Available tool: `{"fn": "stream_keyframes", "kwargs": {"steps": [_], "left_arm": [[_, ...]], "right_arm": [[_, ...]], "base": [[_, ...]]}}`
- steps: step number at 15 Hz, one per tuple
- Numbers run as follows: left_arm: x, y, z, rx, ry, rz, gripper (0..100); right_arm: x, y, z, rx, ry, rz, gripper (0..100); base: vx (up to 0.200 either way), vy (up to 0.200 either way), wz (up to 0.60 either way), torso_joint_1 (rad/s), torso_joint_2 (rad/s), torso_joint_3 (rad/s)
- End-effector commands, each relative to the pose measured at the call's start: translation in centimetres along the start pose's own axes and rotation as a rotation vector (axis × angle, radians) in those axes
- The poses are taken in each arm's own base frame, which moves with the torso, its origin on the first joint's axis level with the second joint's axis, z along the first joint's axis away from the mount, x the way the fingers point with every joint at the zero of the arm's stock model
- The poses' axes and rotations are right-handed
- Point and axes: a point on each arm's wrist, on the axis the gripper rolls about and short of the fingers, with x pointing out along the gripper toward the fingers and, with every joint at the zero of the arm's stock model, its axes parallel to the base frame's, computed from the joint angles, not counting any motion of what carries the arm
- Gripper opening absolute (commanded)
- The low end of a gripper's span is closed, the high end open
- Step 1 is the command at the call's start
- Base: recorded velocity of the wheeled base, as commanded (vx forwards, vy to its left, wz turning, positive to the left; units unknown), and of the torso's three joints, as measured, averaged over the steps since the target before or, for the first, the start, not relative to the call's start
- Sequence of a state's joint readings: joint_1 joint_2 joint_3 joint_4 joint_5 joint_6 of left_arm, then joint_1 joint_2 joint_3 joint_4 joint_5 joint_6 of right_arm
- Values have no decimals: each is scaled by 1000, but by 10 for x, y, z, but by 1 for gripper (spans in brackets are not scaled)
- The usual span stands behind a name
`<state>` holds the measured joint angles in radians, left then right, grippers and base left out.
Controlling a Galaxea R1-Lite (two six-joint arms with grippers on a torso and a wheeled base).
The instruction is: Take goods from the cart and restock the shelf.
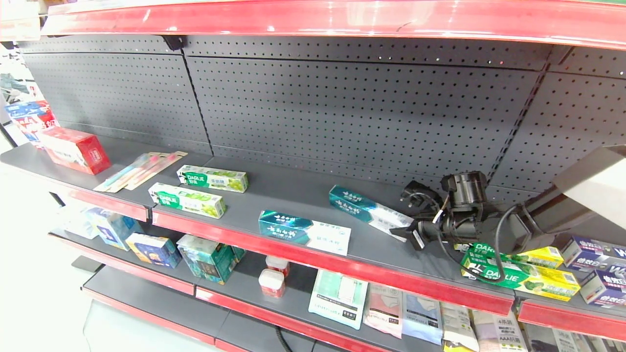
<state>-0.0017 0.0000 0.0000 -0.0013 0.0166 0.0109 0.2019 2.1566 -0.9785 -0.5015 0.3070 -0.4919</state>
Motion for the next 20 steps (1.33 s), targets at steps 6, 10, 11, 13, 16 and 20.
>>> {"fn": "stream_keyframes", "kwargs": {"steps": [6,10,11,13,16,20], "left_arm": [[0,0,0,0,0,0,100],[0,0,0,0,0,0,100],[0,0,0,0,0,0,100],[0,0,0,0,0,0,100],[0,0,0,0,0,0,100],[0,0,0,0,0,0,100]], "right_arm": [[2,0,1,-2,-4,3,0],[17,-10,17,-25,-63,-8,0],[19,-11,18,-33,-69,-8,0],[23,-11,17,-45,-76,16,0],[28,-8,12,-70,-79,55,0],[34,-10,13,-92,-116,108,0]], "base": [[0,0,0,0,0,0],[0,0,0,0,0,0],[0,0,0,0,0,0],[0,0,0,0,0,0],[0,0,0,0,0,0],[0,0,0,0,0,0]]}}
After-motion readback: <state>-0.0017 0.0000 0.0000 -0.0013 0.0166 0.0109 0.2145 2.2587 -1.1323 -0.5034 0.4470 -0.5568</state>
